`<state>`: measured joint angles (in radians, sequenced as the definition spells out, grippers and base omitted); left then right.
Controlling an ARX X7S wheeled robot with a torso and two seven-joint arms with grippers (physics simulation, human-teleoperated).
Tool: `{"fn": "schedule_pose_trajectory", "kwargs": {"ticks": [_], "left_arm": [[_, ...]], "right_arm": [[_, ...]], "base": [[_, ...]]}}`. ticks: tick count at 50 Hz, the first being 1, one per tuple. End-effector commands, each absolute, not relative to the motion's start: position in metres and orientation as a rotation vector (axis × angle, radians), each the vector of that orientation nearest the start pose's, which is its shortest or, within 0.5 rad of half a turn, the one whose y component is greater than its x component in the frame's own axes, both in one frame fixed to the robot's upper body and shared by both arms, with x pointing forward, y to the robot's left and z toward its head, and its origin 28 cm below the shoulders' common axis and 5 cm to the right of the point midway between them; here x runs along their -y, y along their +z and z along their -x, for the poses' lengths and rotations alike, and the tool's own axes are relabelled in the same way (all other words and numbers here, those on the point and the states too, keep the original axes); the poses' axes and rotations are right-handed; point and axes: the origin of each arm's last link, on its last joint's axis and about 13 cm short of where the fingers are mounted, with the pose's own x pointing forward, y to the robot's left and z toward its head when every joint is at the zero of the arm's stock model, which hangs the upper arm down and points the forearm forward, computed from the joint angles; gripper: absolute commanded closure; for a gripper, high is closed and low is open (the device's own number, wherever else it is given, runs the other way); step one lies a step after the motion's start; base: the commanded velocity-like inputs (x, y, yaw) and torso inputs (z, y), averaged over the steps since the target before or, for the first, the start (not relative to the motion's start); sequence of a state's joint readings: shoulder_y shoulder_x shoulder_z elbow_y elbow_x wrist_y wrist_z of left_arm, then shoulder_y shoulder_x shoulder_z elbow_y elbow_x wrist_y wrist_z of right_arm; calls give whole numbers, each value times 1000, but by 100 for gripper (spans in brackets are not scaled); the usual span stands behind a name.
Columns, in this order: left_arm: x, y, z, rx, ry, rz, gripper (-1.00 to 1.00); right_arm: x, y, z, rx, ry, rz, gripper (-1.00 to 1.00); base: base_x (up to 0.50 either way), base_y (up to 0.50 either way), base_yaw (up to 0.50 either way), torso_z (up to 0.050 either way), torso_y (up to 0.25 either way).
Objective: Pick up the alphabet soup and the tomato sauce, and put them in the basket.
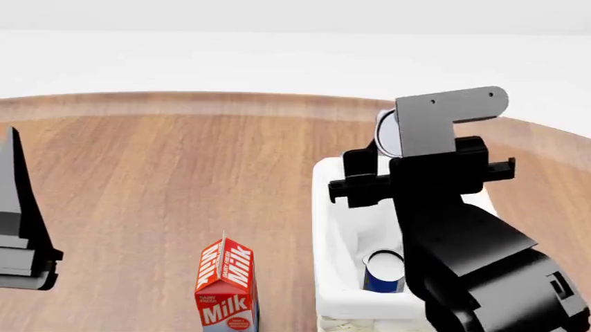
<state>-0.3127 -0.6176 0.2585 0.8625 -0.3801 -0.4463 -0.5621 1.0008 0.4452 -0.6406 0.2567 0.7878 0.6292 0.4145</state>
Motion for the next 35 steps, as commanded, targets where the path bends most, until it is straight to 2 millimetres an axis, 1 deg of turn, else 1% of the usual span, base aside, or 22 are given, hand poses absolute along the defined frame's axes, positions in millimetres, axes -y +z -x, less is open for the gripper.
{"fn": "schedule_pose_trajectory", "kwargs": {"ticks": [1, 3, 7, 17, 22, 24, 35], "left_arm": [[-225, 203, -196, 573, 7, -177, -100], [-225, 203, -196, 573, 7, -177, -100], [-226, 203, -195, 573, 9, -176, -100], [-225, 204, -196, 574, 4, -179, -100], [-224, 203, -197, 572, 1, -176, -100], [-224, 203, -197, 572, -1, -178, -100], [-224, 202, -198, 570, -3, -173, -100]], "right_arm": [[119, 176, -386, -236, 18, 172, 100], [119, 178, -390, -255, 16, 146, 100], [119, 176, -398, -292, 9, 148, 100], [129, 163, -415, -403, -43, 115, 100], [133, 160, -416, -433, -67, 112, 100], [133, 161, -416, -442, -68, 78, 100], [130, 162, -414, -503, -75, 43, 100]], "base": [[0, 0, 0, 0, 0], [0, 0, 0, 0, 0], [0, 0, 0, 3, 0], [0, 0, 0, 0, 0], [0, 0, 0, 0, 2], [0, 0, 0, 0, 0], [0, 0, 0, 0, 0]]}}
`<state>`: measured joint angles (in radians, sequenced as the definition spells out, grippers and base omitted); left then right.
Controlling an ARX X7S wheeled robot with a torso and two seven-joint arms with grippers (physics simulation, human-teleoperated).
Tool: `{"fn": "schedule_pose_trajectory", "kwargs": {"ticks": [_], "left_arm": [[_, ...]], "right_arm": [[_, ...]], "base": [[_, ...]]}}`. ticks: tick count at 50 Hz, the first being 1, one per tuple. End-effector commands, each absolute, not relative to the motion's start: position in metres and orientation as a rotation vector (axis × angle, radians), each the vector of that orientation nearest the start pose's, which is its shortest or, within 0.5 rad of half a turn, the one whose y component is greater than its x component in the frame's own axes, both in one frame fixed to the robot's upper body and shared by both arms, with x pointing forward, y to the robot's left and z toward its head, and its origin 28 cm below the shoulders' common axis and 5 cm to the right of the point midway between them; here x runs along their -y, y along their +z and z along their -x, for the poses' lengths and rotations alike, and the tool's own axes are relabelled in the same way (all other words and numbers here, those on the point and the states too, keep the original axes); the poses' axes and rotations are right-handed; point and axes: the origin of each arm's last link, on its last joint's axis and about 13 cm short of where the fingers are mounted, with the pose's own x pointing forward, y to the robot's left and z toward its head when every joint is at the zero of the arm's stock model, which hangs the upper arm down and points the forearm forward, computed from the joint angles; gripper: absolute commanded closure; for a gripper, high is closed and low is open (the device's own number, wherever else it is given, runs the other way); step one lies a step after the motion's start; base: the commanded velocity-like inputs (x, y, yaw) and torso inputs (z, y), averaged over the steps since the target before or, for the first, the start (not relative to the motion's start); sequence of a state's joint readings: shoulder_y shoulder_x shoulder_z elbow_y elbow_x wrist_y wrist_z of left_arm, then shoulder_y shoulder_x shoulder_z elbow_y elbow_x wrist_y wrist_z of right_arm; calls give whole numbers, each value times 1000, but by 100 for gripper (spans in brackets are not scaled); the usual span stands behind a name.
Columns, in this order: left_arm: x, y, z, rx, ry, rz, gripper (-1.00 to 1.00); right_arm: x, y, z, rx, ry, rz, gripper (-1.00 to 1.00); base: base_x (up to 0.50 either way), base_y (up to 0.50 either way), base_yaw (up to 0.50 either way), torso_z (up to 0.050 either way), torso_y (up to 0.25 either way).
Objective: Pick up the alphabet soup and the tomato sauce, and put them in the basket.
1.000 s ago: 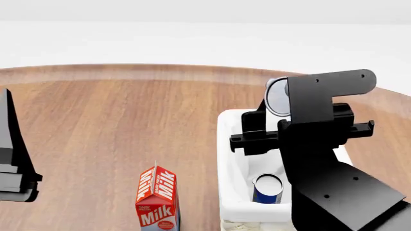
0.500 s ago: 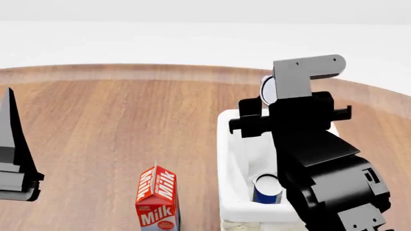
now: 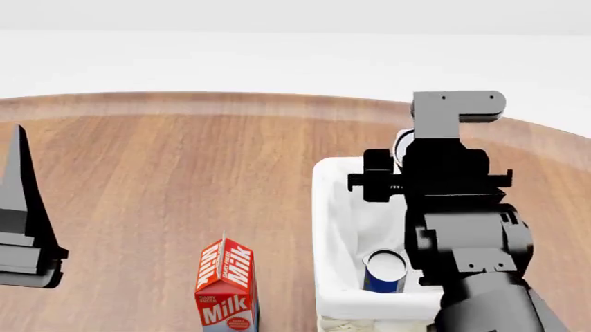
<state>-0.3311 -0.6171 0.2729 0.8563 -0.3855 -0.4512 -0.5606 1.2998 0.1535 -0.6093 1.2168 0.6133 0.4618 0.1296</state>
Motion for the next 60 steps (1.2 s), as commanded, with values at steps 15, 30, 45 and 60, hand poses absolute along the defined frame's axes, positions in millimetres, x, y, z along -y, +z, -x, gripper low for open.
{"fn": "schedule_pose_trajectory", "kwargs": {"ticks": [15, 30, 45, 60], "left_arm": [[-223, 201, -198, 568, -4, -173, -100], [-223, 202, -198, 567, -5, -176, -100], [-224, 200, -197, 565, -3, -176, -100], [-224, 199, -198, 562, -5, -173, -100]], "right_arm": [[130, 153, -409, -575, -62, 14, 100], [126, 150, -409, -581, -35, 13, 100], [124, 147, -408, -582, -33, 13, 100], [125, 137, -405, -606, -41, 17, 100]], "base": [[0, 0, 0, 0, 0], [0, 0, 0, 0, 1], [0, 0, 0, 0, 0], [0, 0, 0, 0, 0]]}}
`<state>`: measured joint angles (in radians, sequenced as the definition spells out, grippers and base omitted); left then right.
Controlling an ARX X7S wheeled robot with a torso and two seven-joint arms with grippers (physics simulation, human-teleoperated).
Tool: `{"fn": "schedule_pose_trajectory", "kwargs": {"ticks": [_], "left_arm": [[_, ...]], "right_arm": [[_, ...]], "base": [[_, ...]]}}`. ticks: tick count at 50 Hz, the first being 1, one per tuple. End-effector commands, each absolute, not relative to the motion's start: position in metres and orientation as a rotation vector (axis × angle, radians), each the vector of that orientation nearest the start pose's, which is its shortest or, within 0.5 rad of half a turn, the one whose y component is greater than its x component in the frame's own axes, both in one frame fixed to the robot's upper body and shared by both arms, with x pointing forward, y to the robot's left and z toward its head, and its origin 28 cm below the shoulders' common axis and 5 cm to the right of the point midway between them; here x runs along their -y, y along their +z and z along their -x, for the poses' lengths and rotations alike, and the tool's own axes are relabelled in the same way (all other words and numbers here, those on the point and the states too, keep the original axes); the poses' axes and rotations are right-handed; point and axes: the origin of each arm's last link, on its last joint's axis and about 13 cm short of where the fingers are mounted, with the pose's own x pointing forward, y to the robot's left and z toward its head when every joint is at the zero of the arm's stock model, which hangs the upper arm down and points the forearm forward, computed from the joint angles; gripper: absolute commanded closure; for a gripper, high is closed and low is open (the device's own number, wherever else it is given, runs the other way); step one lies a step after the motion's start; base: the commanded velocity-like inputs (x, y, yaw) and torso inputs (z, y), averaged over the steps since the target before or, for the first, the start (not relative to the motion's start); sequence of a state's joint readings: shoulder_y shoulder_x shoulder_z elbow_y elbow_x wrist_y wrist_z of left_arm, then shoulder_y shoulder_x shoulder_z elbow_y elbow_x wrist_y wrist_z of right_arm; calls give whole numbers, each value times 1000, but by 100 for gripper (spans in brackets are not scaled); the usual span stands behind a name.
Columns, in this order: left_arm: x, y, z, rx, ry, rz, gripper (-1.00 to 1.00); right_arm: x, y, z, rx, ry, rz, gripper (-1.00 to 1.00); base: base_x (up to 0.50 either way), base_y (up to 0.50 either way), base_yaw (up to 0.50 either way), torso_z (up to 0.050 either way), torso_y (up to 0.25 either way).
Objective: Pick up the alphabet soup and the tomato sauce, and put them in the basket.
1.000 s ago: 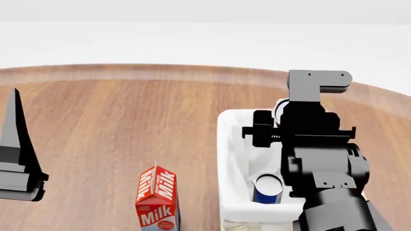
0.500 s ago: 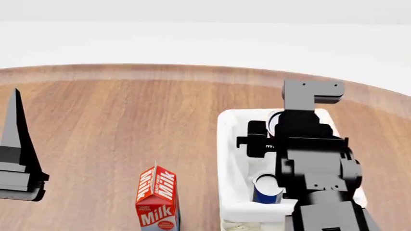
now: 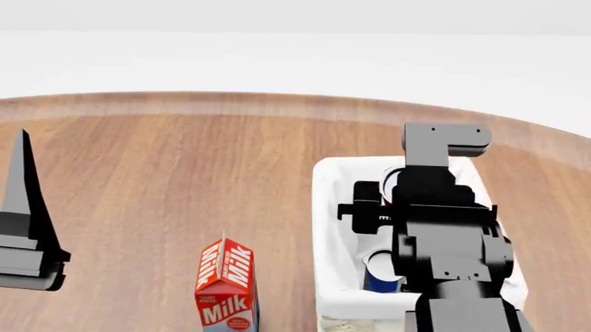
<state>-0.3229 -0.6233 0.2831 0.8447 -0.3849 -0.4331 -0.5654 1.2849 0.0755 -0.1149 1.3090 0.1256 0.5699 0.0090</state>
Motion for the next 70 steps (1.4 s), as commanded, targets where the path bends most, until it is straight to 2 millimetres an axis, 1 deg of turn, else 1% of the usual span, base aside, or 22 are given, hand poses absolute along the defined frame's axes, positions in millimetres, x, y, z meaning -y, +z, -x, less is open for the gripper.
{"fn": "schedule_pose_trajectory", "kwargs": {"ticks": [1, 4, 5, 12, 15, 18, 19, 21, 22, 28, 33, 38, 39, 43, 51, 53, 54, 57, 59, 70], "left_arm": [[-223, 198, -198, 561, -6, -174, -100], [-223, 198, -198, 559, -6, -173, -100], [-224, 198, -198, 560, -5, -172, -100], [-224, 199, -198, 561, -7, -174, -100], [-223, 199, -198, 561, -6, -174, -100], [-223, 199, -198, 561, -9, -175, -100], [-223, 199, -198, 563, -9, -173, -100], [-223, 199, -198, 562, -9, -173, -100], [-223, 199, -198, 561, -9, -174, -100], [-223, 199, -198, 562, -11, -173, -100], [-223, 198, -198, 561, -10, -172, -100], [-223, 199, -198, 562, -10, -172, -100], [-223, 199, -198, 562, -11, -173, -100], [-222, 198, -198, 561, -11, -172, -100], [-223, 198, -198, 561, -10, -172, -100], [-223, 198, -198, 561, -10, -173, -100], [-222, 198, -198, 561, -11, -174, -100], [-222, 198, -198, 561, -11, -175, -100], [-222, 198, -198, 561, -12, -174, -100], [-222, 199, -198, 565, -13, -176, -100]], "right_arm": [[125, 137, -405, -604, -43, 14, 100], [126, 138, -405, -605, -51, 6, 100], [126, 138, -405, -605, -54, 7, -100], [127, 144, -407, -588, -62, 6, -100], [126, 150, -410, -539, -57, 10, -100], [125, 158, -416, -442, -54, 22, -100], [125, 163, -419, -377, -59, 23, -100], [125, 167, -422, -329, -57, 23, -100], [124, 173, -425, -273, -63, 32, -100], [120, 192, -431, -86, -62, 57, -100], [117, 206, -428, 38, -56, 58, -100], [115, 214, -426, 126, -53, 55, -100], [115, 218, -424, 165, -53, 48, -100], [113, 222, -421, 214, -38, 53, -100], [111, 231, -413, 364, -41, 81, -100], [110, 232, -413, 365, -40, 70, -100], [108, 235, -411, 397, -39, 91, -100], [106, 244, -408, 438, -28, 77, -100], [105, 246, -406, 463, -32, 101, -100], [102, 258, -394, 558, -27, 78, -100]], "base": [[0, 0, 0, 0, 0], [0, 0, 0, 0, 0], [0, 0, 0, 0, 0], [0, 0, 0, 0, 0], [0, 0, 0, 3, 0], [0, 0, 0, 0, 0], [0, 0, 0, 0, 0], [0, 0, 0, 0, 0], [0, 0, 0, 0, 0], [0, 0, 0, 0, 0], [0, 0, 0, 0, 0], [0, 0, 0, 0, 0], [0, 0, 0, 0, 0], [0, 0, 0, 0, 0], [0, 0, 0, 0, 0], [0, 0, 0, 0, 0], [0, 0, 0, 0, 0], [0, 0, 0, 0, 0], [0, 0, 0, 0, 0], [0, 0, 0, 0, 0]]}}
